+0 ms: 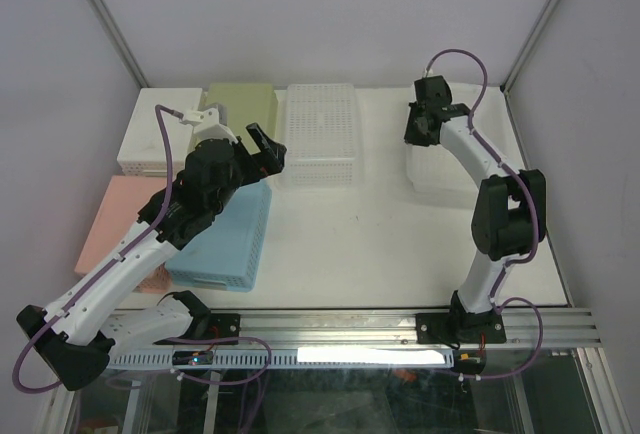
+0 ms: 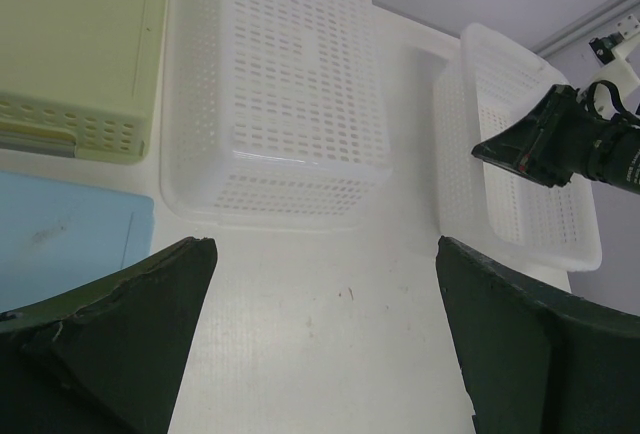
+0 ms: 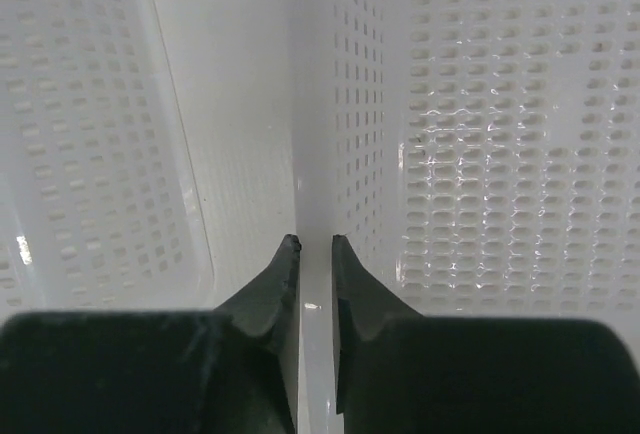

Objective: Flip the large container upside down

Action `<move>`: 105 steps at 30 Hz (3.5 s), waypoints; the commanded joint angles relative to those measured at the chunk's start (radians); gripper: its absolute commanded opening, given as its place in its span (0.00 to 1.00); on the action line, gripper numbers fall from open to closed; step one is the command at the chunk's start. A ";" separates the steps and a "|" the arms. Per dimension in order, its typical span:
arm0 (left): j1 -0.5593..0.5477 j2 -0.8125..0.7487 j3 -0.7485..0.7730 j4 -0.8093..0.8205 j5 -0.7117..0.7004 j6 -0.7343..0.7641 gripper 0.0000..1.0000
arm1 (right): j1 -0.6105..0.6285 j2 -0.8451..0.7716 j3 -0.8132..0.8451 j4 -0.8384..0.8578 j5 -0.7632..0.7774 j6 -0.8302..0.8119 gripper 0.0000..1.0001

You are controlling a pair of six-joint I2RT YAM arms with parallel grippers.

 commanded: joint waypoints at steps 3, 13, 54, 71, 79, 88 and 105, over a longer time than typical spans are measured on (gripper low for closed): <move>-0.001 -0.026 -0.010 0.052 -0.008 0.016 0.99 | -0.010 -0.054 -0.005 0.028 -0.036 -0.006 0.00; -0.002 0.054 -0.012 0.122 0.172 -0.004 0.99 | -0.016 -0.376 -0.117 -0.003 -0.024 -0.002 0.00; -0.004 0.233 -0.040 0.191 0.390 0.029 0.99 | -0.011 -0.085 -0.073 0.045 -0.056 -0.042 0.34; -0.006 0.278 -0.017 0.198 0.459 0.011 0.99 | -0.012 -0.348 -0.125 0.025 -0.063 -0.024 0.00; -0.006 0.283 -0.010 0.200 0.459 0.019 0.99 | -0.017 -0.496 -0.109 -0.022 -0.015 -0.026 0.00; -0.006 0.268 -0.006 0.200 0.465 0.025 0.99 | -0.020 -0.623 -0.057 -0.032 -0.051 0.006 0.00; -0.005 0.196 -0.003 0.182 0.412 0.039 0.99 | -0.019 -0.800 -0.009 -0.010 -0.186 0.071 0.00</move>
